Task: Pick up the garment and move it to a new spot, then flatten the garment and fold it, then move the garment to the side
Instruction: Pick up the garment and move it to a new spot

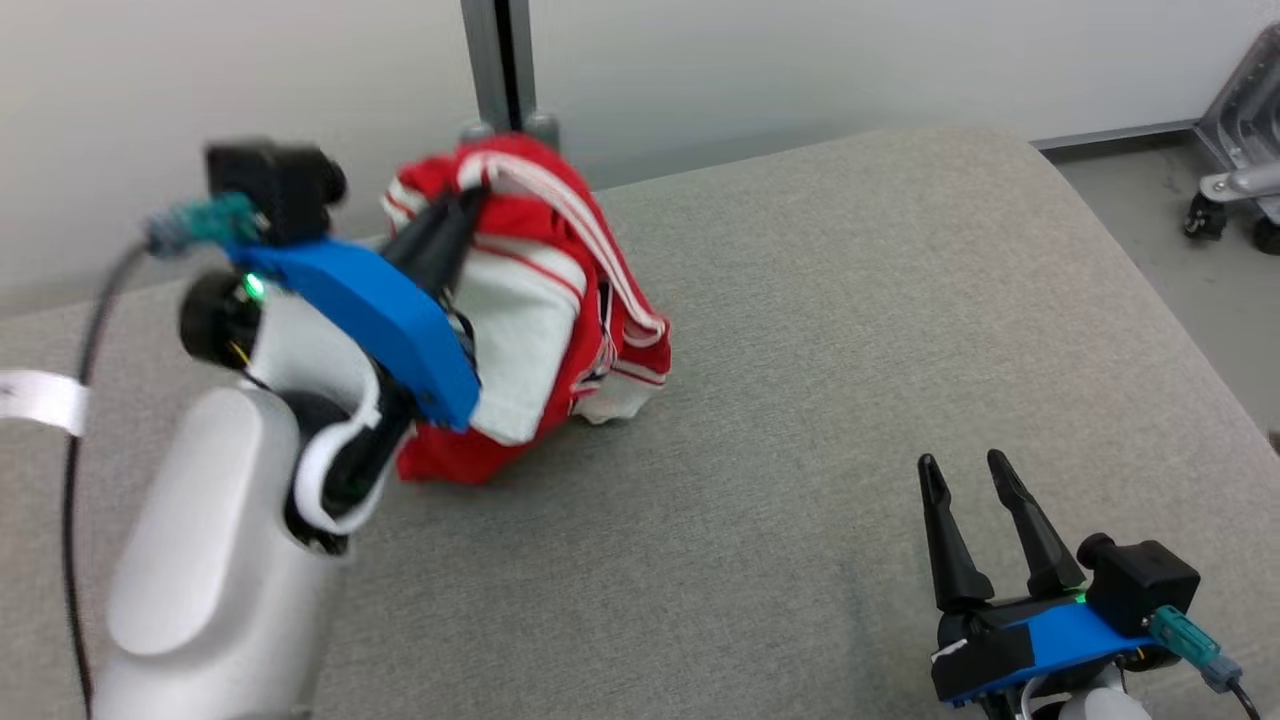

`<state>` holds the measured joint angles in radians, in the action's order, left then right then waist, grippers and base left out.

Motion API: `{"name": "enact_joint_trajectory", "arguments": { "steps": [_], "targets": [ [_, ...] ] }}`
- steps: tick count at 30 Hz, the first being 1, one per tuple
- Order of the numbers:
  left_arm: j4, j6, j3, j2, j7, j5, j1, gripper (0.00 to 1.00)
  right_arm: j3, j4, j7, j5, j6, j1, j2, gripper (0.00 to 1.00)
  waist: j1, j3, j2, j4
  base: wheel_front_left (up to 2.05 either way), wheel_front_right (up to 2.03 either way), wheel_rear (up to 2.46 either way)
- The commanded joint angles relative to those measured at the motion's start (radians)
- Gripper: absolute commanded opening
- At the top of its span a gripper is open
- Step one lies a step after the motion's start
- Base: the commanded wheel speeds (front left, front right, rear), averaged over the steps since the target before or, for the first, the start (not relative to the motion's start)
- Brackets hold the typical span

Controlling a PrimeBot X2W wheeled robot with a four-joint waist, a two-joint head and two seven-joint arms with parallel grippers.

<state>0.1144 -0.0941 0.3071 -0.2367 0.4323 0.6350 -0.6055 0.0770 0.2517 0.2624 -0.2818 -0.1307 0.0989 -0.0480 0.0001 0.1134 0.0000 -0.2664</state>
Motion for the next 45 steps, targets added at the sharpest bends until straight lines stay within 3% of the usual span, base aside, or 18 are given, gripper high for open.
{"name": "enact_joint_trajectory", "arguments": {
  "steps": [1,6,7,8,9,13,19,27,33,45],
  "targets": [
    [0.03,-0.004,0.017,0.008,-0.021,-0.018,0.034,0.0,0.004,-0.002,0.003,0.0,0.0,0.006,-0.004,1.0,-0.0001,0.001,0.0,-0.013,0.0,0.0,0.0],
    [0.222,0.012,0.088,0.042,-0.124,-0.095,0.118,0.0,0.007,-0.01,0.004,0.005,0.0,0.012,-0.004,1.0,-0.0001,0.01,0.0,-0.052,0.0,0.0,0.0],
    [0.287,0.013,0.112,0.055,-0.158,-0.119,0.132,0.24,0.007,-0.009,0.004,0.007,0.0,0.006,-0.004,1.0,-0.0001,0.009,0.0,-0.06,0.0,0.0,0.0],
    [0.309,0.013,0.119,0.061,-0.182,-0.131,0.133,0.57,0.005,-0.009,0.004,0.007,0.0,0.003,-0.004,1.0,-0.0001,0.008,0.0,-0.06,0.0,0.0,0.0],
    [0.326,0.009,0.14,0.06,-0.208,-0.159,0.129,1.0,0.002,-0.009,0.004,0.008,0.0,-0.003,-0.004,1.0,-0.0001,0.005,0.0,-0.059,0.0,0.0,0.0],
    [0.377,-0.005,0.19,0.088,-0.322,-0.19,0.153,1.0,-0.015,-0.004,0.004,0.028,0.0,-0.023,-0.004,1.0,-0.0001,-0.021,0.0,-0.03,0.0,0.0,0.0],
    [0.322,-0.018,0.168,0.088,-0.484,-0.158,0.208,1.0,-0.023,-0.007,0.004,0.044,0.0,-0.045,-0.004,1.0,-0.0001,-0.061,0.0,0.043,0.0,0.0,0.0],
    [0.223,0.032,0.094,0.044,-0.658,-0.149,0.333,1.0,-0.051,-0.018,-0.005,0.066,0.0,-0.068,-0.005,1.0,-0.0001,-0.09,0.0,0.16,0.0,0.0,0.0],
    [0.198,0.084,0.011,0.024,-0.695,-0.17,0.423,1.0,-0.076,-0.027,-0.024,0.084,0.0,-0.08,-0.004,1.0,-0.0001,-0.103,0.0,0.229,0.0,0.0,0.0],
    [0.174,0.097,-0.141,0.001,-0.699,-0.213,0.566,1.0,-0.121,-0.008,-0.054,0.078,0.0,-0.101,-0.004,1.0,-0.0001,-0.112,0.0,0.265,0.0,0.0,0.0]
  ]
}}
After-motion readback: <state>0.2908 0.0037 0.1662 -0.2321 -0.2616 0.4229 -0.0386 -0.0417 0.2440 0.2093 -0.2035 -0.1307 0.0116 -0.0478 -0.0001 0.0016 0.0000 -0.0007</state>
